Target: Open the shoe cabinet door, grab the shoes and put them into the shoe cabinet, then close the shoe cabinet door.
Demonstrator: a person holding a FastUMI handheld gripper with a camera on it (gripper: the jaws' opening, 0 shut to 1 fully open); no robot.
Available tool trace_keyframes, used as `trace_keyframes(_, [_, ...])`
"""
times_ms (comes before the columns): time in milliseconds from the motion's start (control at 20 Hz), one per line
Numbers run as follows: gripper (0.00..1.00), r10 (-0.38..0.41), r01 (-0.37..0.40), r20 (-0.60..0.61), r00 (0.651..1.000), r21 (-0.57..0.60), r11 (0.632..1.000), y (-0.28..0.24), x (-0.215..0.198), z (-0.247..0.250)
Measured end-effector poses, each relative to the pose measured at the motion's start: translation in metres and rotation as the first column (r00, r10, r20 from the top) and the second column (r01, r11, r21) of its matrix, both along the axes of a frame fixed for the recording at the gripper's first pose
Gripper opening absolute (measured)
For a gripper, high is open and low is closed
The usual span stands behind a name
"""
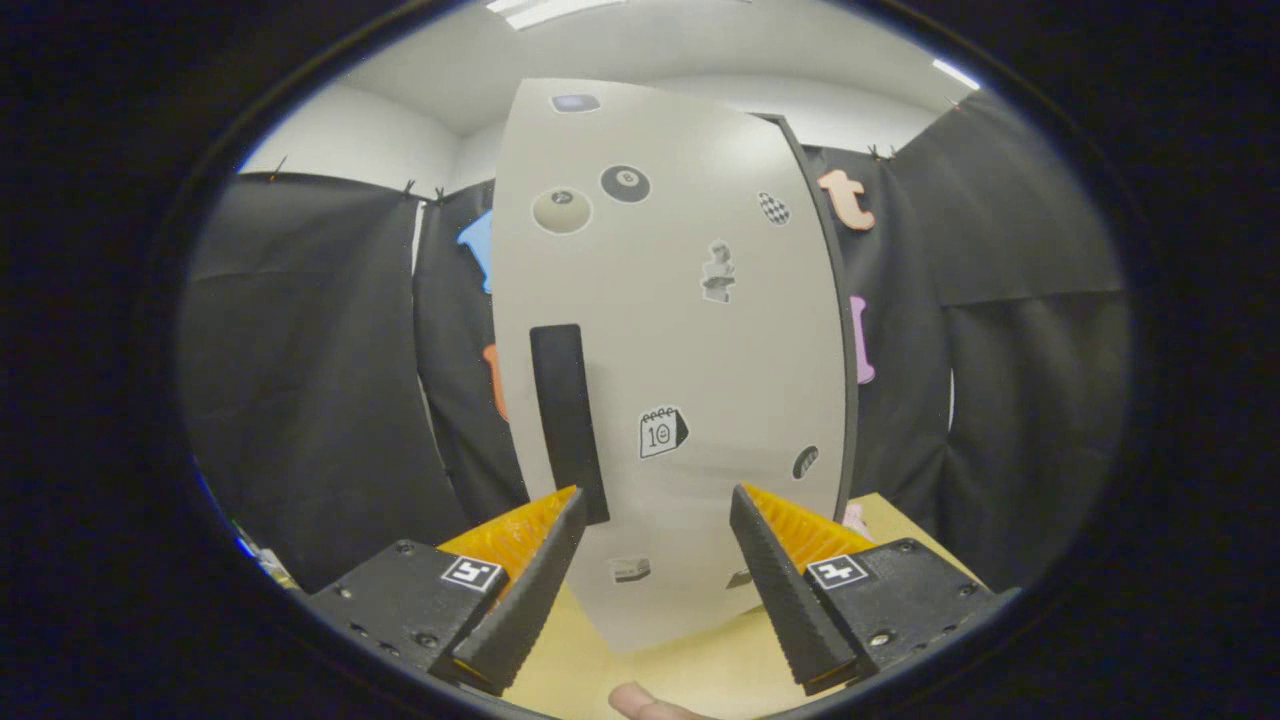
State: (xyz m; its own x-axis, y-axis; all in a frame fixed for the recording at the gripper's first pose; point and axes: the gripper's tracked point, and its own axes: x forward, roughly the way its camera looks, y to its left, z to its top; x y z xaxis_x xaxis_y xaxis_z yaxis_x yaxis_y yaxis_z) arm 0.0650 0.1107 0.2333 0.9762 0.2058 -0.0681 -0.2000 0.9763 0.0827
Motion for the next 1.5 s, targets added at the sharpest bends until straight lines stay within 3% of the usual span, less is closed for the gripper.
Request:
trace_keyframes(400, [0.96,-0.071,0.07,-0.017,0.997,-0.058,0.996,-0.045,-0.048,-0.016])
trace_keyframes(550, [0.96,-0.094,0.095,0.033,0.995,-0.025,0.995,-0.066,-0.068,-0.014])
trace_keyframes(800, [0.97,-0.053,0.056,0.065,0.996,-0.037,0.998,-0.079,-0.089,-0.016])
trace_keyframes(1350, [0.96,-0.035,0.045,0.166,0.986,-0.057,0.997,-0.102,-0.141,-0.003])
trace_keyframes(1500, [0.96,-0.005,0.013,0.14,0.99,-0.057,0.998,-0.101,-0.15,-0.013])
